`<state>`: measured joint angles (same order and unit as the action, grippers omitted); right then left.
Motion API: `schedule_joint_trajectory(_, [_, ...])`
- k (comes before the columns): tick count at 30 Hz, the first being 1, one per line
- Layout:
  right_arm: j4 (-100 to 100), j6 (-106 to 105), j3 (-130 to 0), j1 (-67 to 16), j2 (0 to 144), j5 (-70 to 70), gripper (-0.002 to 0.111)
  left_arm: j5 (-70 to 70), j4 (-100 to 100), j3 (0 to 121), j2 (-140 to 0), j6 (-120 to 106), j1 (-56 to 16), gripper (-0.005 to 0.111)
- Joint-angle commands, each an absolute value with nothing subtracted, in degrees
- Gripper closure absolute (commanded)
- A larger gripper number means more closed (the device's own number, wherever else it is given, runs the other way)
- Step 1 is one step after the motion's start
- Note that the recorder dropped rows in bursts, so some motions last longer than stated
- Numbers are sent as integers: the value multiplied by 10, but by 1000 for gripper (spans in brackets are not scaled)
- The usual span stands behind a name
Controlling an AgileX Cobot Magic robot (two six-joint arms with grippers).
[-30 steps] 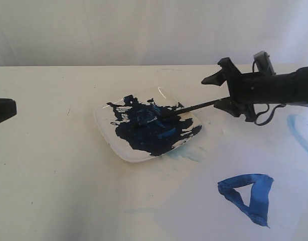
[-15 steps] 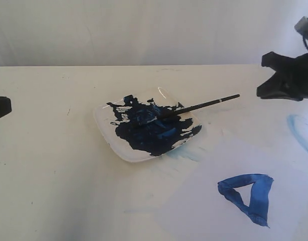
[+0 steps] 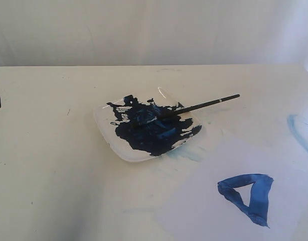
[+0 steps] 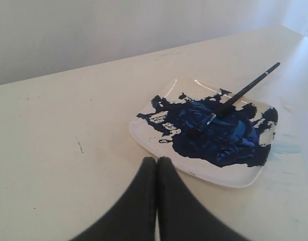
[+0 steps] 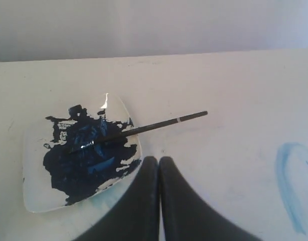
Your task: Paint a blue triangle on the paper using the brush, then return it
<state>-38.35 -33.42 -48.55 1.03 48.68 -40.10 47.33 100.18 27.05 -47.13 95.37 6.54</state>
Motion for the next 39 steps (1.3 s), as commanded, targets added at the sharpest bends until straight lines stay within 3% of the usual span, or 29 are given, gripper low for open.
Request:
schedule_joint_trajectory(1, [-379,-327,-479,-13,447,-407,108,498,999,267,-466,954,67,107])
schedule_joint_trajectory(16, [-375,-329,-479,-25,411,-411,108,498,999,267,-466,949,67,107])
schedule_joint_trajectory(24, [-345,-327,-479,-128,329,-400,108,499,999,267,-466,949,67,107])
schedule_joint_trajectory(29, [-406,-327,-479,-189,287,-344,108,499,999,267,-466,949,67,107])
schedule_joint_trajectory(39, [-524,-327,-479,-189,277,-166,108,499,999,267,-466,949,67,107])
